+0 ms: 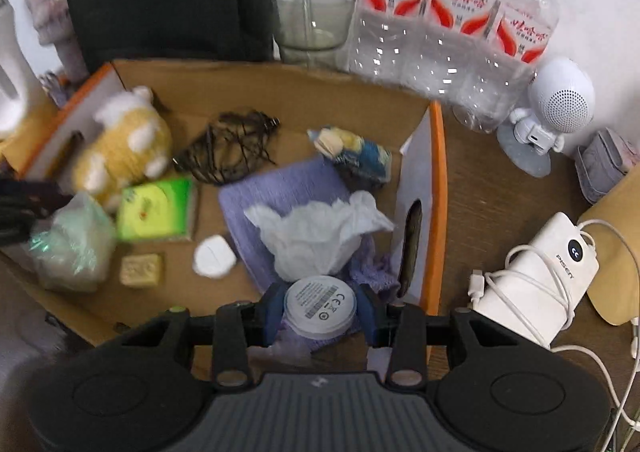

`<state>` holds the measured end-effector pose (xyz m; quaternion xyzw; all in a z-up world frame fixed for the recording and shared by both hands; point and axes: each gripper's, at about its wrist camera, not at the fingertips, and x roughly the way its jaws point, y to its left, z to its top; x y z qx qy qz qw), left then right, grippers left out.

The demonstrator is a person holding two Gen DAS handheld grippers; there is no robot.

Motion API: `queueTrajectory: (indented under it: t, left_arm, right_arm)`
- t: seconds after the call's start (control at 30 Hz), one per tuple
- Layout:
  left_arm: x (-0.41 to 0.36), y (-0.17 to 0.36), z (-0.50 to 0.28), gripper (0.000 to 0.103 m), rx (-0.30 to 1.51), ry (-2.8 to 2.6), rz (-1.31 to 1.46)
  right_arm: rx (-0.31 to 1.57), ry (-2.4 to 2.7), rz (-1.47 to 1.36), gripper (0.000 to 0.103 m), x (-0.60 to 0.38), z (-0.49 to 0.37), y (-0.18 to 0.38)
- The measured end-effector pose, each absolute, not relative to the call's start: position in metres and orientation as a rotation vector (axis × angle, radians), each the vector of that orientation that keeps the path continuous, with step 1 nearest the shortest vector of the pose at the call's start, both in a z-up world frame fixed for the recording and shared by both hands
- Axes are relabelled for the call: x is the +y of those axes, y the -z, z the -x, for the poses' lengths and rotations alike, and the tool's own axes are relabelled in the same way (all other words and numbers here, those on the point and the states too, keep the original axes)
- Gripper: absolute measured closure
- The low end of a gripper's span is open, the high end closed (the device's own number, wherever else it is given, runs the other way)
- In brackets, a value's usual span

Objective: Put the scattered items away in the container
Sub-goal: 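Carry the zip bag into the box with the left gripper while the right gripper drops the white disc there, then lift both open grippers out of the box and move them back over the desk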

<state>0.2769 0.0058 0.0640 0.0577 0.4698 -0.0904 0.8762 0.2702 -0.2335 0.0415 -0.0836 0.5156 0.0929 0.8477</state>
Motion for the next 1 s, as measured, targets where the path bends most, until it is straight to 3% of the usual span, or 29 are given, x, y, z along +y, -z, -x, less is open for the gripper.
queueTrajectory:
  t: [0.13, 0.23, 0.27, 0.3, 0.43, 0.67, 0.87, 1.0]
  left_arm:
    - [0.001, -0.078, -0.281, 0.043, 0.978, 0.181, -0.13]
    - [0.003, -0.098, -0.284, 0.022, 0.975, 0.171, -0.081]
    - [0.003, -0.104, -0.285, 0.008, 0.975, 0.163, -0.066]
    - [0.003, -0.111, -0.284, 0.0, 0.967, 0.144, -0.057]
    - [0.001, -0.131, -0.277, 0.0, 0.96, 0.076, -0.042]
    - [-0.002, -0.15, -0.253, 0.0, 0.895, 0.051, -0.051]
    - [-0.003, -0.156, -0.237, 0.0, 0.728, 0.012, -0.015]
    - [-0.013, -0.153, -0.21, 0.0, 0.494, 0.019, -0.033]
  right_arm:
    - [1.073, -0.182, 0.199, 0.048, -0.232, -0.268, -0.051]
    - [1.082, -0.206, 0.118, 0.042, -0.238, -0.268, -0.071]
    - [1.092, -0.216, 0.085, 0.04, -0.24, -0.271, -0.076]
    - [1.109, -0.23, 0.04, 0.035, -0.243, -0.272, -0.083]
    - [1.145, -0.238, -0.055, 0.024, -0.247, -0.273, -0.102]
    - [1.044, -0.213, -0.088, 0.02, -0.244, -0.253, -0.126]
    - [0.833, -0.152, -0.034, 0.02, -0.229, -0.231, -0.132]
    - [0.653, -0.146, -0.037, 0.02, -0.225, -0.212, -0.132]
